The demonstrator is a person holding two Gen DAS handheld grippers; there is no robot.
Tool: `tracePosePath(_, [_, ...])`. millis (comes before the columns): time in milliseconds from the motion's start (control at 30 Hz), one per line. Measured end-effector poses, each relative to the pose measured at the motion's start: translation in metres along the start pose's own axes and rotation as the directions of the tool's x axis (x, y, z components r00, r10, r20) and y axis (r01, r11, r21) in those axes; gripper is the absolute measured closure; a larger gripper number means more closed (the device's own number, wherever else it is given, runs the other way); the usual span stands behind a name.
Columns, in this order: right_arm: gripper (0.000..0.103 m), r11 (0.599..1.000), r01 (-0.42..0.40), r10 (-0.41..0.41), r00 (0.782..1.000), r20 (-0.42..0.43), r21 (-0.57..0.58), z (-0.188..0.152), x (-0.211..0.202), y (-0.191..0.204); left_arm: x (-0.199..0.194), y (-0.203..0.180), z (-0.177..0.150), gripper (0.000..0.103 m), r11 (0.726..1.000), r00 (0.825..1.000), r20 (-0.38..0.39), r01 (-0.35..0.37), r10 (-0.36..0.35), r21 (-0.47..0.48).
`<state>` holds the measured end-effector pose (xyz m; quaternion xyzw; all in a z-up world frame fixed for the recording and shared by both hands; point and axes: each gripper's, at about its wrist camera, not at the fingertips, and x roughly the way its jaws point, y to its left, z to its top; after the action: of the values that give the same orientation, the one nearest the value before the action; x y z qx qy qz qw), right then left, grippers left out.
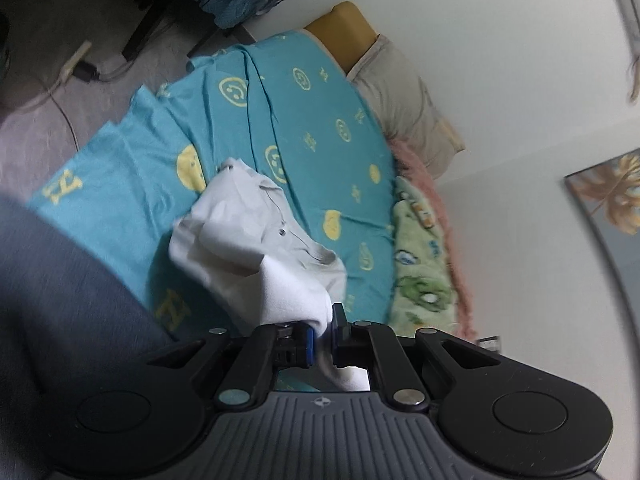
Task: Fold clothes
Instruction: 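Fold the held shirt over onto itself and open both grippers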
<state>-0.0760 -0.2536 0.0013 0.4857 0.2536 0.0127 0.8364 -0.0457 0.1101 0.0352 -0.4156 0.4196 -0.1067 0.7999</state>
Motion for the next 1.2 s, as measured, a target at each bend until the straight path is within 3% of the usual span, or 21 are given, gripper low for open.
tracePosePath(267, [0.095,0.995,0.097,-0.096,0.993,-0.068,0.017,0.057,0.105,-0.004,0.105,-0.049,0.063,0.094,0.98,0.986,0.031,-0.164,0.162,0.11])
tracePosePath(433, [0.094,0.987,0.152,-0.145,0.982,-0.125,0.048,0.078,0.17,-0.023,0.173,-0.039,0.09,0.094,0.97,0.976,0.027,-0.22,0.218,0.1])
tracePosePath(700, [0.093,0.99,0.141,-0.133,0.966,-0.224,0.021,0.091,0.242,-0.061,0.249,0.004,0.115,0.094,0.96,0.968,0.006,-0.251,0.252,0.122])
tracePosePath(833, [0.092,0.991,0.134,-0.136,0.958,-0.254,-0.027,0.1,0.262,-0.063,0.273,0.015,0.119,0.093,0.96,0.972,0.039,-0.236,0.232,0.154])
tracePosePath(933, [0.089,0.993,0.113,-0.118,0.948,-0.297,-0.033,0.109,0.274,-0.065,0.285,0.024,0.117,0.092,0.961,0.969,0.066,-0.245,0.239,0.128])
tracePosePath(967, [0.083,0.994,0.103,-0.108,0.944,-0.311,-0.033,0.111,0.277,-0.067,0.287,0.028,0.116,0.092,0.962,0.969,0.071,-0.244,0.237,0.124])
tracePosePath(1033, [0.058,0.996,0.083,-0.09,0.944,-0.317,-0.035,0.112,0.279,-0.069,0.289,0.03,0.114,0.091,0.959,0.971,0.069,-0.237,0.229,0.155])
tracePosePath(1067, [0.032,0.997,0.076,-0.081,0.949,-0.306,-0.028,0.113,0.278,-0.069,0.289,0.03,0.114,0.087,0.955,0.973,0.063,-0.231,0.223,0.188])
tracePosePath(1100, [0.017,0.997,0.071,-0.072,0.952,-0.298,-0.015,0.112,0.275,-0.068,0.289,0.029,0.113,0.083,0.949,0.975,0.057,-0.224,0.217,0.22])
tracePosePath(1133, [0.016,0.998,0.067,-0.064,0.954,-0.293,0.0,0.112,0.272,-0.066,0.289,0.028,0.113,0.067,0.943,0.976,0.05,-0.216,0.211,0.252])
tracePosePath(1167, [0.016,0.999,0.053,-0.05,0.953,-0.3,0.002,0.111,0.27,-0.063,0.287,0.025,0.112,0.044,0.936,0.98,0.038,-0.197,0.195,0.292])
tracePosePath(1200, [0.017,0.999,0.032,-0.035,0.954,-0.297,-0.015,0.11,0.267,-0.059,0.283,0.022,0.109,0.032,0.929,0.984,0.03,-0.176,0.176,0.325])
